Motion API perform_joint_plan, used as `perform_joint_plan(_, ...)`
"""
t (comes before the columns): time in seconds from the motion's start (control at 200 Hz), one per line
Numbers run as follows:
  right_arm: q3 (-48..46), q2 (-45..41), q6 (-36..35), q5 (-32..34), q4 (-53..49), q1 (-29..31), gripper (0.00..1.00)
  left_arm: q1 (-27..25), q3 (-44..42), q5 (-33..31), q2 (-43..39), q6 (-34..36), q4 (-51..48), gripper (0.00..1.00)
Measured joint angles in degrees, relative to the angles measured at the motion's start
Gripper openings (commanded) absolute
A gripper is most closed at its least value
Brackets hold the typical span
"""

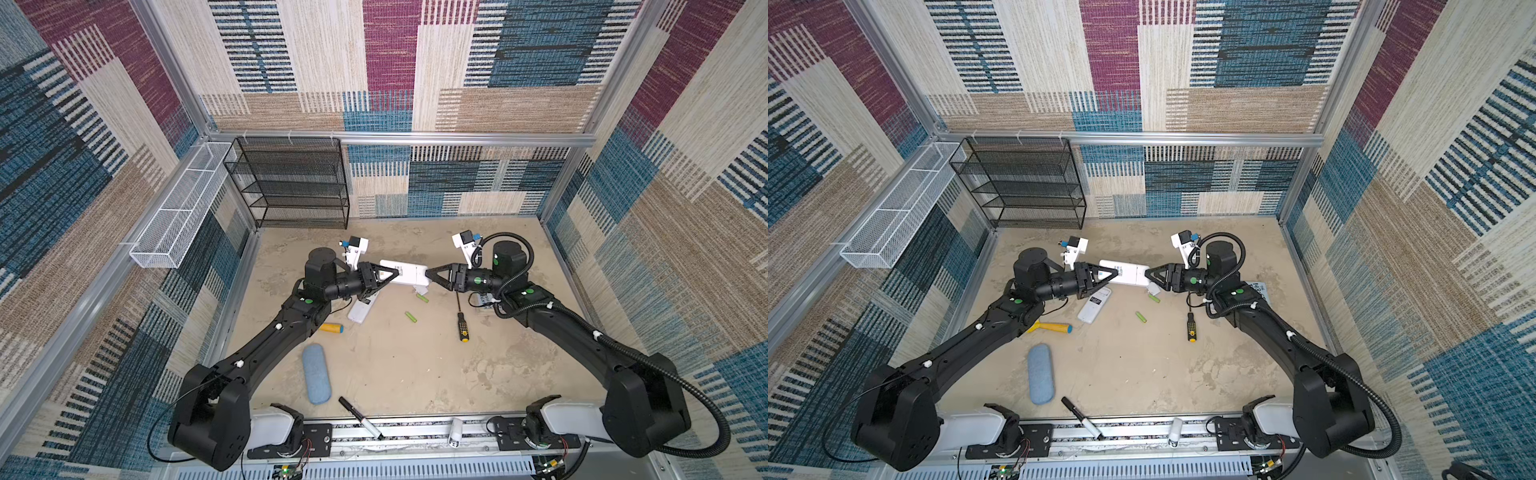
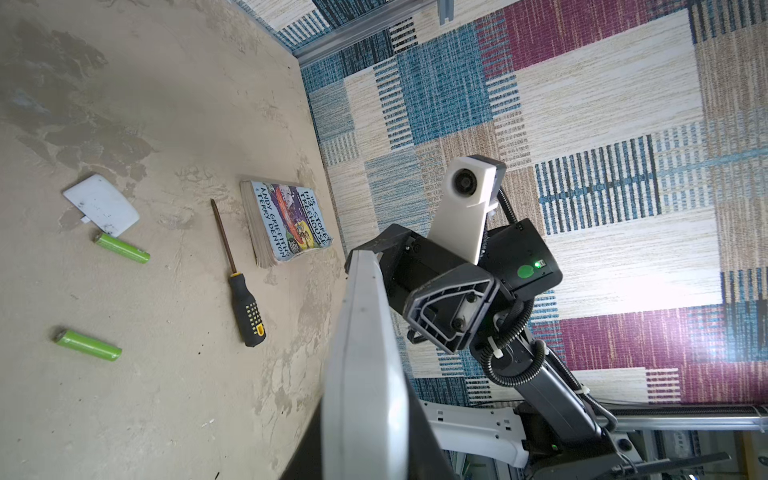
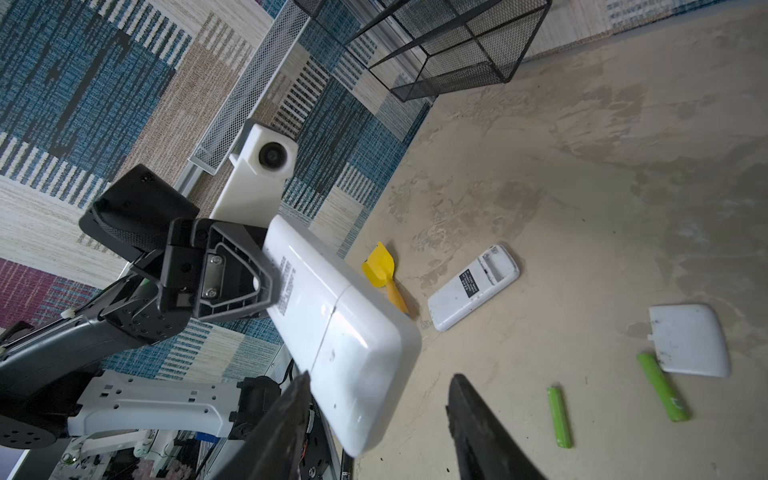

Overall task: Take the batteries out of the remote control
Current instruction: 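Open the right gripper and move it to the remote's battery-cover end, then grip the battery-cover end with the right gripper while the left holds the remote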

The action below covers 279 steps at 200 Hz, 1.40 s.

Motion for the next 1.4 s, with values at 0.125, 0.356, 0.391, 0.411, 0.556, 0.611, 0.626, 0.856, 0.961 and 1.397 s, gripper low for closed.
perform_joint_plan(0.125, 1.2, 1.5, 0.0, -0.4, 0.0, 1.0, 0.54, 0.0, -0.1, 0.0, -0.2, -0.2, 0.0, 0.05)
perform_joint_plan(0.356, 2.3, 3.1, 0.2, -0.5, 0.1, 1.9, 0.5, 0.0, -0.1, 0.0, -0.7, -0.2, 0.0, 0.05)
perform_joint_plan(0.391, 2.3, 3.3, 0.4, -0.5, 0.3, 1.9, 0.49, 0.0, -0.1, 0.0, -0.7, -0.2, 0.0, 0.05)
perform_joint_plan(0.411, 2.3, 3.4, 0.6, -0.5, 0.4, 1.9, 0.48, 0.0, -0.1, 0.0, -0.7, -0.2, 0.0, 0.05)
perform_joint_plan(0.556, 2.3, 3.6, 0.7, -0.5, 1.0, 1.9, 0.46, 0.0, -0.2, 0.0, -0.7, -0.2, 0.0, 0.04)
perform_joint_plan(0.611, 2.2, 3.7, 0.8, -0.6, 1.3, 1.9, 0.45, 0.0, -0.2, 0.0, -0.8, -0.2, -0.1, 0.04)
perform_joint_plan(0.626, 2.1, 3.7, 0.8, -0.6, 1.4, 1.9, 0.45, 0.0, -0.2, 0.0, -0.8, -0.2, -0.1, 0.04)
perform_joint_plan(0.856, 1.2, 3.7, 1.5, -1.4, 3.3, 1.9, 0.44, 0.1, -0.2, -0.1, -1.3, -0.6, -0.3, 0.04)
perform_joint_plan(0.961, 0.3, 3.5, 2.1, -2.1, 4.0, 1.4, 0.44, 0.2, -0.2, -0.4, -1.4, -0.9, -0.3, 0.04)
perform_joint_plan(1.397, -0.4, 3.2, 5.0, -3.8, 6.0, 0.3, 0.48, 0.2, -0.2, -0.5, -1.7, -1.5, -0.2, 0.04)
